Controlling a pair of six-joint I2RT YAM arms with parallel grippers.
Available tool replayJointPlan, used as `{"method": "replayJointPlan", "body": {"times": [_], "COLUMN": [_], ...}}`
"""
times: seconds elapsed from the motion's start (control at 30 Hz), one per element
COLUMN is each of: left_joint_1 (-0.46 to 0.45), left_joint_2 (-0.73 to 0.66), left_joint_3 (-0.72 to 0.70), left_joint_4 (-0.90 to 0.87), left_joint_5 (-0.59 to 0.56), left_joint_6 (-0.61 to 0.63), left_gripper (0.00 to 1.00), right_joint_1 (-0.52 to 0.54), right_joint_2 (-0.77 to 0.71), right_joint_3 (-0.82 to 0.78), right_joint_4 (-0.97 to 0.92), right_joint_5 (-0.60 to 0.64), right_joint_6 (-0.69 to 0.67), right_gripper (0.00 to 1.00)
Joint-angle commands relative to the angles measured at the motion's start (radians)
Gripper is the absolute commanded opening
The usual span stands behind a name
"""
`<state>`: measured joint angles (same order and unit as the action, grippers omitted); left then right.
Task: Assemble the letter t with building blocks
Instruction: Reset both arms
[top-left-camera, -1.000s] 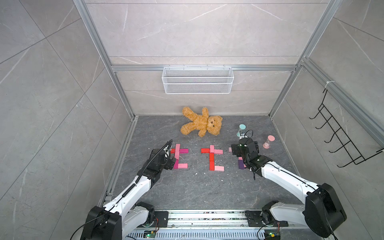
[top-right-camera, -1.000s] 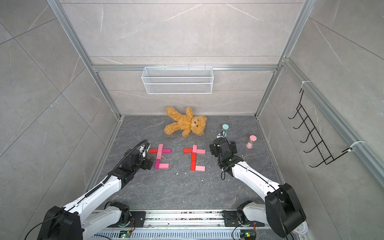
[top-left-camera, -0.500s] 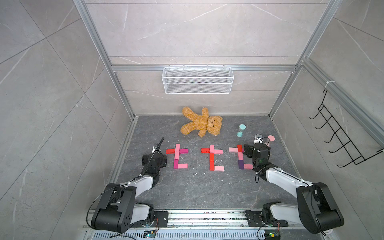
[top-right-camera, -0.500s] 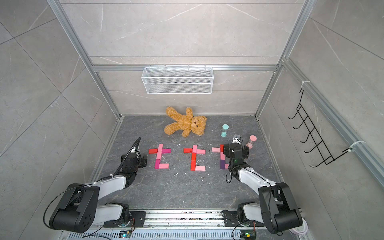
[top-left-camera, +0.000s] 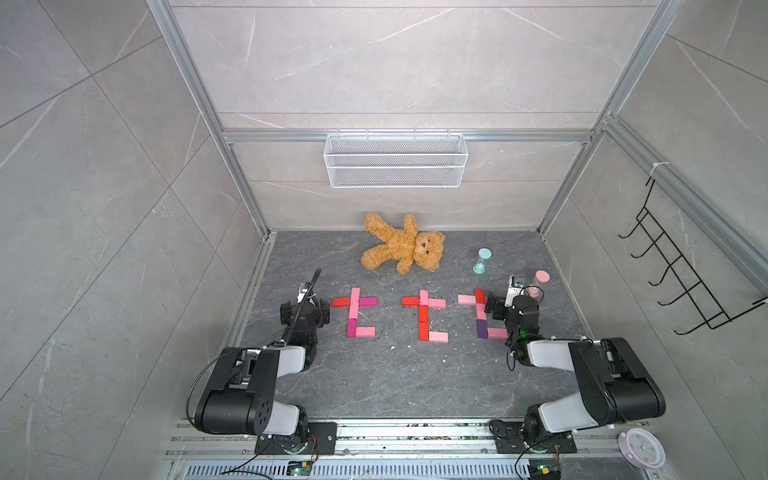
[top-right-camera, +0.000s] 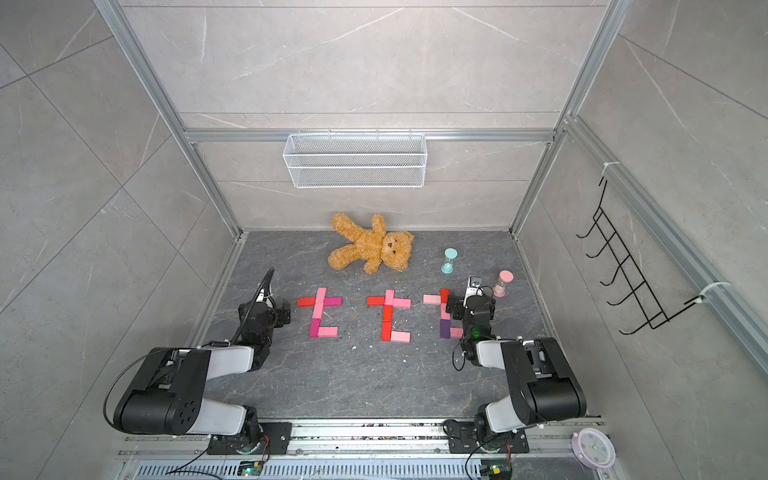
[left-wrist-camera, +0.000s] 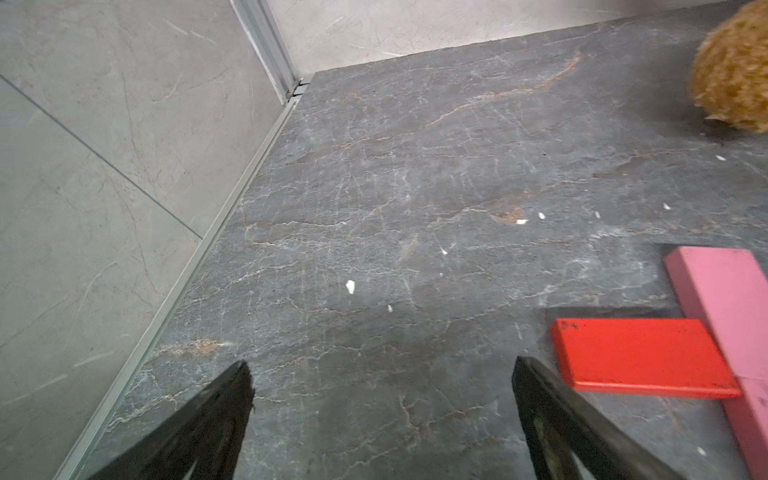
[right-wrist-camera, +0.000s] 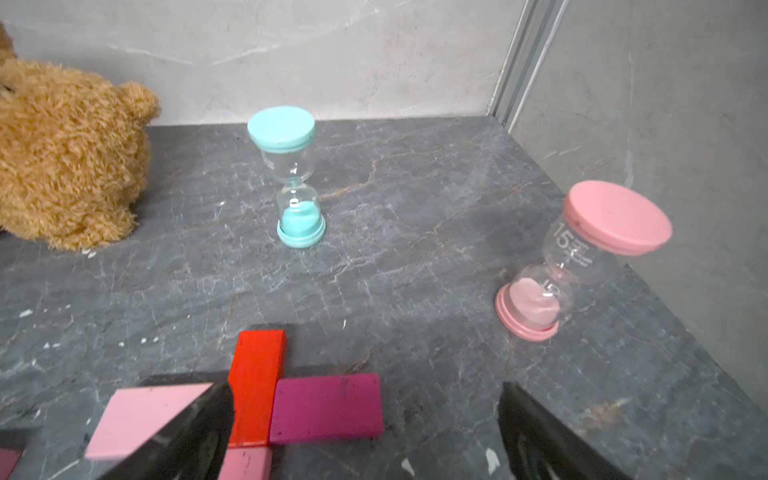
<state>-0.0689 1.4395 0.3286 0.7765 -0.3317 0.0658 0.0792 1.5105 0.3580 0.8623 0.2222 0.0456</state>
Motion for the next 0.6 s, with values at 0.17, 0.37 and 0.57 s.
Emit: {"method": "replayJointPlan", "body": {"times": [0.17,0.37,0.57], "left_joint_1": [0.083,0.102,0.102], "left_joint_2": [0.061,0.06,0.058], "left_joint_3": [0.032,0.037,0.033], "left_joint_4": [0.06,0.052,0.061], "left_joint_5": [0.173,0.19,0.186], "left_joint_6": [-0.074,-0.089,-0.088], "left_gripper": [1.0,1.0,1.0], "right_joint_1": [-0.004,-0.005,-0.004], "right_joint_2": [0.017,0.016,0.016], "right_joint_3": [-0.023,-0.026,-0.025], "right_joint_4": [0.095,0.099,0.099], "right_joint_5": [-0.041,-0.042,-0.041], "right_joint_6": [0.004,0.004,0.003], "right_gripper": [1.0,1.0,1.0]}}
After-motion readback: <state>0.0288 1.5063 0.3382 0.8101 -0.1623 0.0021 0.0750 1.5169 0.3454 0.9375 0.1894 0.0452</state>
